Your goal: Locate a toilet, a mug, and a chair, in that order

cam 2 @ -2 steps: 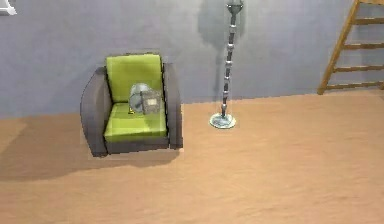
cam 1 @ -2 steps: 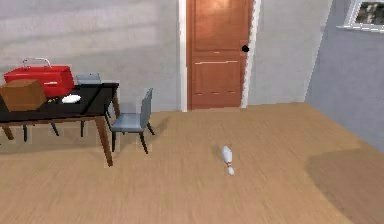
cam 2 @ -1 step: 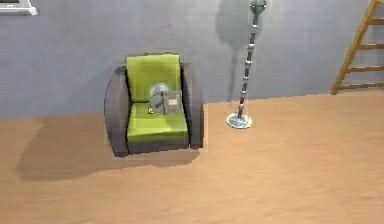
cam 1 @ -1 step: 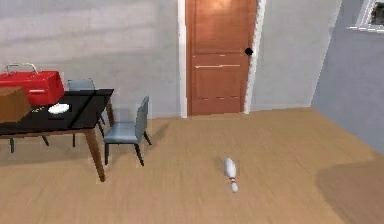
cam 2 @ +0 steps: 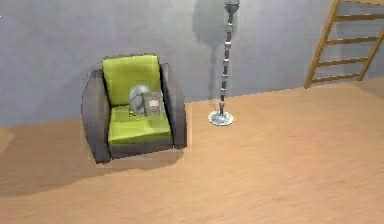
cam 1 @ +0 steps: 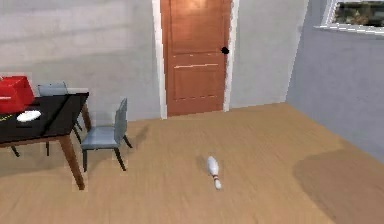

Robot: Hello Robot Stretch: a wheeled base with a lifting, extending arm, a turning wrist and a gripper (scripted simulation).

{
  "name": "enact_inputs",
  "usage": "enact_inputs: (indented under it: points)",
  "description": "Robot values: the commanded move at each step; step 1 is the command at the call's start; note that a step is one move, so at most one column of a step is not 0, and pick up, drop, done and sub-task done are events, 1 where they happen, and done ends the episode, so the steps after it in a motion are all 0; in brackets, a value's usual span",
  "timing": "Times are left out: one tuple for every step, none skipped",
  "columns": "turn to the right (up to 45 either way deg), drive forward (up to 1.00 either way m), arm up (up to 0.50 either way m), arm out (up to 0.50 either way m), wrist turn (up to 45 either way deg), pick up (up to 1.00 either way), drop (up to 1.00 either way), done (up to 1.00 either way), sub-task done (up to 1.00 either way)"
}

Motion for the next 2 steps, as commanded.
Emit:
enact_inputs:
  points:
    - [0.0, 1.0, 0.0, 0.0, 0.0, 0.0, 0.0, 0.0, 0.0]
    - [-45.0, 0.0, 0.0, 0.0, 0.0, 0.0, 0.0, 0.0, 0.0]
